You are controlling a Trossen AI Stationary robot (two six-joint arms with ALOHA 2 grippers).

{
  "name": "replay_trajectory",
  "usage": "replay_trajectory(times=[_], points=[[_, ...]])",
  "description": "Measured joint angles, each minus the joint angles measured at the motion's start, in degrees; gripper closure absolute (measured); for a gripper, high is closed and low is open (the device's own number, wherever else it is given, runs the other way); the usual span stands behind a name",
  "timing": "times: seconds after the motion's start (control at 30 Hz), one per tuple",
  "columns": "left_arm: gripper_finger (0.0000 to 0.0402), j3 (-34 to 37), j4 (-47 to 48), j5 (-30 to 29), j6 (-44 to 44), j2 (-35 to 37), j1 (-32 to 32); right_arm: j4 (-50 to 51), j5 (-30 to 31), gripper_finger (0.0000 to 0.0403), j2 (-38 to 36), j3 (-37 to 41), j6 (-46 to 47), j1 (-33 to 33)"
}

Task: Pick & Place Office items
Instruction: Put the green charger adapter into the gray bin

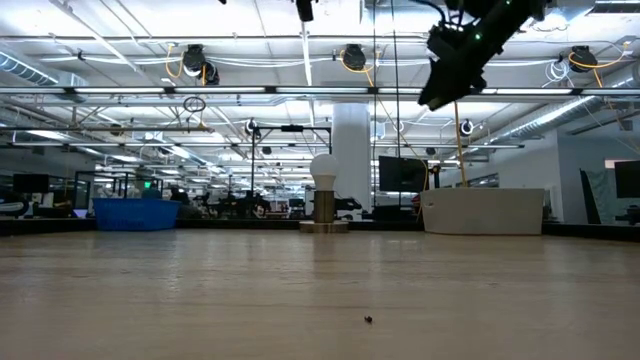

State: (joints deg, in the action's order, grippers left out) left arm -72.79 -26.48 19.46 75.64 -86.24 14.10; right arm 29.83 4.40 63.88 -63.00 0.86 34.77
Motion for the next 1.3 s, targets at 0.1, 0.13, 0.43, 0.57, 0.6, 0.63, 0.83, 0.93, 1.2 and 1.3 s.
replay_trajectory(times=[0.1,0.13,0.43,0.57,0.6,0.63,0.83,0.93,1.2,1.3], points=[[0.009,0.0,-2.96,0.0,-0.03,0.0,-0.45,3.46,0.0,0.0176,0.0,0.0,0.0,2.75],[0.009,0.0,-3.98,0.0,-0.03,0.0,-0.59,4.65,0.02,0.0176,0.0,0.0,0.0,3.69],[0.0105,0.0,-8.86,1.22,0.04,0.17,-1.17,12.25,-0.19,0.0176,2.2,1.65,-1.61,13.15],[0.0107,0.0,-10.05,1.99,0.66,0.17,-1.93,11.98,-3.88,0.0176,3.06,6.27,-1.57,16.37],[0.0107,0.0,-10.03,2.02,0.66,0.17,-2.15,11.47,-4.51,0.0176,3.17,7.43,-1.55,16.91],[0.0107,0.0,-9.99,2.05,0.63,0.17,-2.33,11.11,-4.55,0.0176,3.21,8.59,-1.55,17.33],[0.0107,0.0,-10.76,2.13,1.51,0.17,-2.69,9.66,-4.51,0.0176,3.23,13.26,-1.57,19.67],[0.0107,0.0,-10.59,2.12,1.64,0.17,-2.68,7.91,-4.53,0.0176,3.23,15.3,-1.65,20.7],[0.0107,0.0,-10.65,2.1,2.88,0.17,-2.68,3.68,-4.66,0.0176,3.19,19.25,-2.25,23.36],[0.0107,0.0,-10.64,1.55,2.89,0.17,-2.68,1.82,-4.55,0.0176,3.19,20.03,-2.62,24.15]])
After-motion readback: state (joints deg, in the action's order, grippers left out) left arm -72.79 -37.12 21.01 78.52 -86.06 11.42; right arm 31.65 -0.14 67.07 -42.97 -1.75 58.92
